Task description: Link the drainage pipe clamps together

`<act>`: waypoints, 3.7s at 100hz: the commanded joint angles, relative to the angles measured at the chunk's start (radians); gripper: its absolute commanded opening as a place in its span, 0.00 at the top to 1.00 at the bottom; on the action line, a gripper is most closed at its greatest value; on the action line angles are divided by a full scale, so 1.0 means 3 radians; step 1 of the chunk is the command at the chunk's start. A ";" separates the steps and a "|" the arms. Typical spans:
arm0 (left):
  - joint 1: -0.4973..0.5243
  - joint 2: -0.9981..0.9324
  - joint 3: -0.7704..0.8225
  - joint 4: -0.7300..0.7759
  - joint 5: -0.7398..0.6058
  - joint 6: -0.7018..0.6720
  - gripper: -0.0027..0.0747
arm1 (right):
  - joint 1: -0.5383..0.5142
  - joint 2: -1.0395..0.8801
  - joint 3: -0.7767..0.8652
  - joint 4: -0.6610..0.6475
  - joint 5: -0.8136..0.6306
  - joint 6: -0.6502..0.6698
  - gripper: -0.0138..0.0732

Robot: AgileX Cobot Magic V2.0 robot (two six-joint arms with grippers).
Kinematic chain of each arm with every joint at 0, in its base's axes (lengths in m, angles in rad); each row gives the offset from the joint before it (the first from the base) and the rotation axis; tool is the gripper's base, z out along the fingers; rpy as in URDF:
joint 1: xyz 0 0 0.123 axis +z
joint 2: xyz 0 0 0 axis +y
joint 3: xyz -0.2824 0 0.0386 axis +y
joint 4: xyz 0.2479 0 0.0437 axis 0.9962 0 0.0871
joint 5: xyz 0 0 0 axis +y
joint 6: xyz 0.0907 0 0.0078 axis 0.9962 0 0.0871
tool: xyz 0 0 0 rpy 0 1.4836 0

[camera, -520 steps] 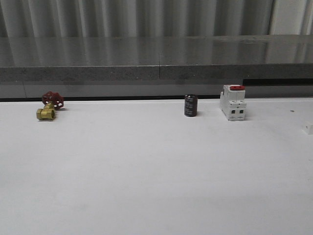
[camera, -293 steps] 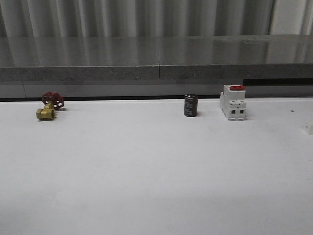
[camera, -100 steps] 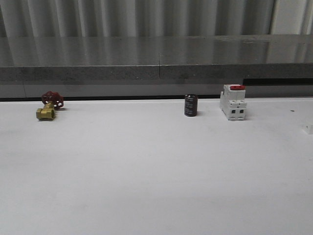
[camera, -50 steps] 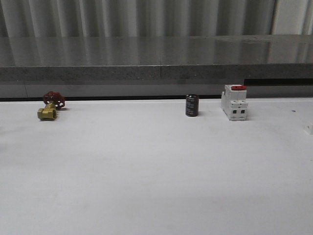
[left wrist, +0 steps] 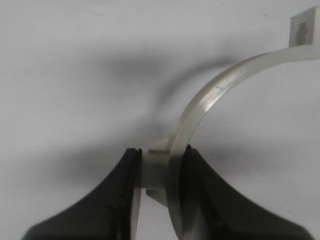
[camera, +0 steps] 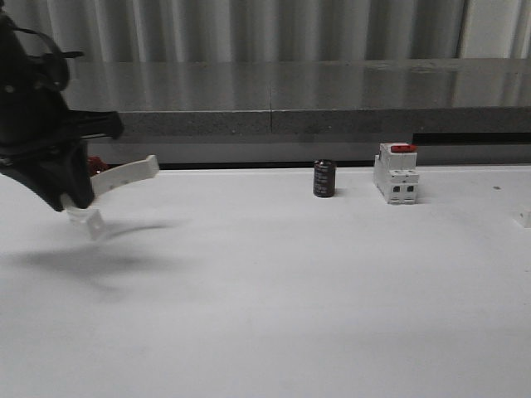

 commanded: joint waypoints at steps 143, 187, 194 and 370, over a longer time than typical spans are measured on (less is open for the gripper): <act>-0.0641 0.0137 -0.0247 0.0289 -0.0419 -0.0501 0.25 | -0.0028 -0.0057 -0.0065 -0.0007 -0.0264 -0.0021 0.92; 0.0156 -0.1267 0.0403 0.0288 -0.0655 0.0071 0.25 | -0.0028 -0.0057 -0.0065 -0.0007 -0.0264 -0.0021 0.92; 0.0302 -0.1591 0.0604 0.0288 -0.0704 0.0154 0.25 | -0.0028 -0.0057 -0.0065 -0.0007 -0.0264 -0.0021 0.92; 0.0533 -0.4786 0.2861 0.0295 -0.1258 0.0187 0.99 | -0.0028 0.1559 -0.1959 -0.0017 0.1251 -0.0017 0.92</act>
